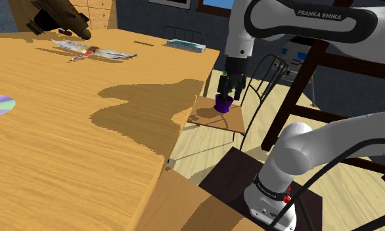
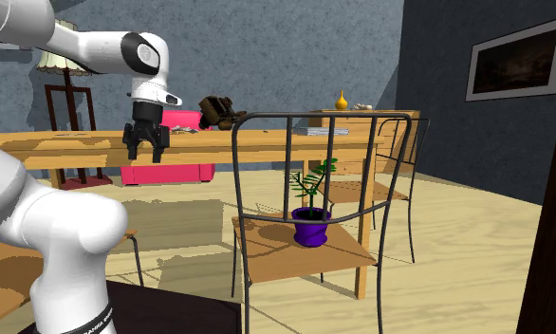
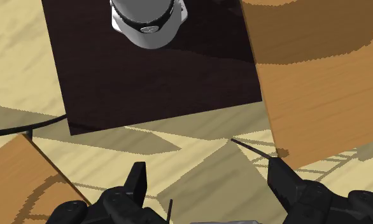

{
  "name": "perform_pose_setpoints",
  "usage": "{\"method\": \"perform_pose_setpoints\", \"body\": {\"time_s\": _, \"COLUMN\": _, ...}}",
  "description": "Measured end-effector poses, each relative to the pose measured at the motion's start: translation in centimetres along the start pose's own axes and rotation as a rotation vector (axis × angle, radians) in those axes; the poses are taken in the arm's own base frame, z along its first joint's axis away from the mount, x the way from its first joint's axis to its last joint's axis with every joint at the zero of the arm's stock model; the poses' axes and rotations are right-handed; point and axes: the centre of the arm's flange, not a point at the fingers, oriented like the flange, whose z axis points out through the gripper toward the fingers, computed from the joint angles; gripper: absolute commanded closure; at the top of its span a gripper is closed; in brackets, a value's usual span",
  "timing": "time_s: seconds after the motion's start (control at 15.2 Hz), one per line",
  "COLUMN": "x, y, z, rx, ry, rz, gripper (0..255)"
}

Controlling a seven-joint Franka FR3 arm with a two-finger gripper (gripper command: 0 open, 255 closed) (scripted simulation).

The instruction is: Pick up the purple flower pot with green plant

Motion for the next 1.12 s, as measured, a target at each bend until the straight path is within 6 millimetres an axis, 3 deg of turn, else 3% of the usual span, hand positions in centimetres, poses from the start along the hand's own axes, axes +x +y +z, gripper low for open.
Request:
{"method": "perform_pose_setpoints", "body": {"time_s": 0.2, "x": 1.0, "y": 1.4, "z": 0.1, "rx": -0.009, "ry": -0.006, "rz": 0.003, "gripper": 0}}
{"method": "perform_pose_setpoints", "body": {"time_s": 1.12, "x": 13.1, "y": 13.6, "z": -0.8, "rx": -0.124, "ry": -0.072, "rz": 0.029, "gripper": 0}}
